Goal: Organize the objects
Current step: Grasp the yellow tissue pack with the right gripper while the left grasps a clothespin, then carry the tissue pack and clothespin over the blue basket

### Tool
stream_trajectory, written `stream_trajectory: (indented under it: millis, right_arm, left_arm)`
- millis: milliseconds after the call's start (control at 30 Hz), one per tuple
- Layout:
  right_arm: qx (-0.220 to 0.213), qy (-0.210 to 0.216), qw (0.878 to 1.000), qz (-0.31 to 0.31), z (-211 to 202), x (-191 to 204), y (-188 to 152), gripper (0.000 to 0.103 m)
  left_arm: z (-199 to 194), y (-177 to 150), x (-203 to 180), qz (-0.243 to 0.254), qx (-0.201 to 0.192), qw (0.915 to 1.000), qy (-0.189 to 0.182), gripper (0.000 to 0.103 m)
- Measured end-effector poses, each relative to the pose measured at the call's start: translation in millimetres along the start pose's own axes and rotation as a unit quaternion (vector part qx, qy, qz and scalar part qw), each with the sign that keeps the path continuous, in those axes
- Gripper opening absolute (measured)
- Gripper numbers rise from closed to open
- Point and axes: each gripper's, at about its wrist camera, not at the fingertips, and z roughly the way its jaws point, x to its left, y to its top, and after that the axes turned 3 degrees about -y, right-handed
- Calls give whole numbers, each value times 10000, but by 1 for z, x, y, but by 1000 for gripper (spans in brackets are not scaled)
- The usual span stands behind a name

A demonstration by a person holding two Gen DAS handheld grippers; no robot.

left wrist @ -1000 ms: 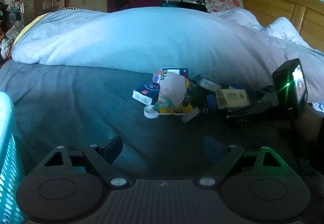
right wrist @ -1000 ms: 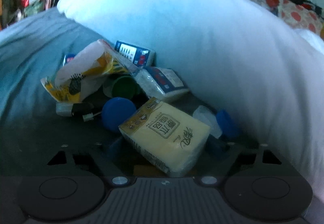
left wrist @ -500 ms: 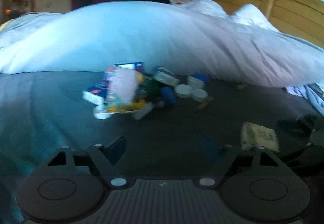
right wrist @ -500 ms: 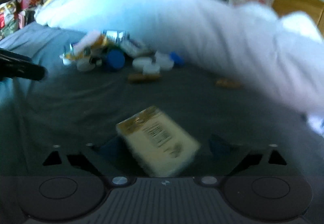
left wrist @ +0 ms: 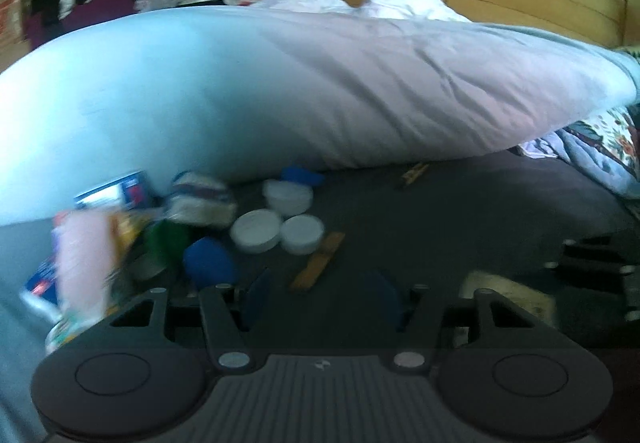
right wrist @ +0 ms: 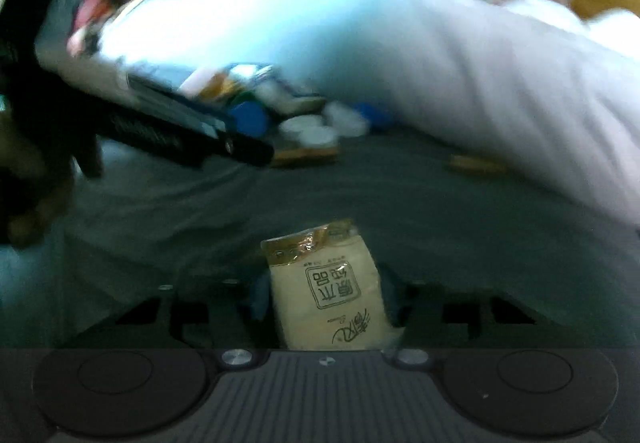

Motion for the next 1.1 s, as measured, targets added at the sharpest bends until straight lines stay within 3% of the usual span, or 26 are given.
stream_trajectory:
  millis: [100,300,333,367,400,433,567,700,800,867,1100]
  right_arm:
    - [8,-267,9988,401,-9,-13,-10,52]
    - [-59,-321,9969,718,-2,-20,-13,52]
    - [-80,-325,9966,756,-1,-20,-11,52]
    - [-104,-328,9963,791,1,-20,-9,52]
    - [-136,-340,9958,839,1,-20,-9,52]
    - [-154,-350,9955,862,2,-20,-8,52]
    - [-309,-460,9937,970,4,-25,-3,51]
    - [-446,-393,9939,930,-6,-19,7,51]
    - [-616,-228,9948,782,-22,0,24,51]
    - [-817,-30,9948,606,-33,23,45,51]
    - [-1466,921,9848,-120,-69,140,130,51]
  left_arm:
    - [22,5,-7,164,44,9998,65,57]
    - [54,0,-8,165,247,9995,144,49]
    - [53,-1,-8,126,239,9995,150,44]
    - [52,-1,-8,68,244,9996,107,26]
    - [51,0,-10,43,249,9996,111,15]
    - [48,1,-14,67,259,9995,178,15]
    - [20,7,-27,-100,-21,9993,356,15]
    - [-48,13,-26,-488,-458,9940,862,15]
    - [-112,12,-15,-897,-781,9818,1481,15]
    - [-159,8,-5,-1185,-1003,9686,1942,15]
    - [-301,-21,27,-1832,-1507,9094,3417,15]
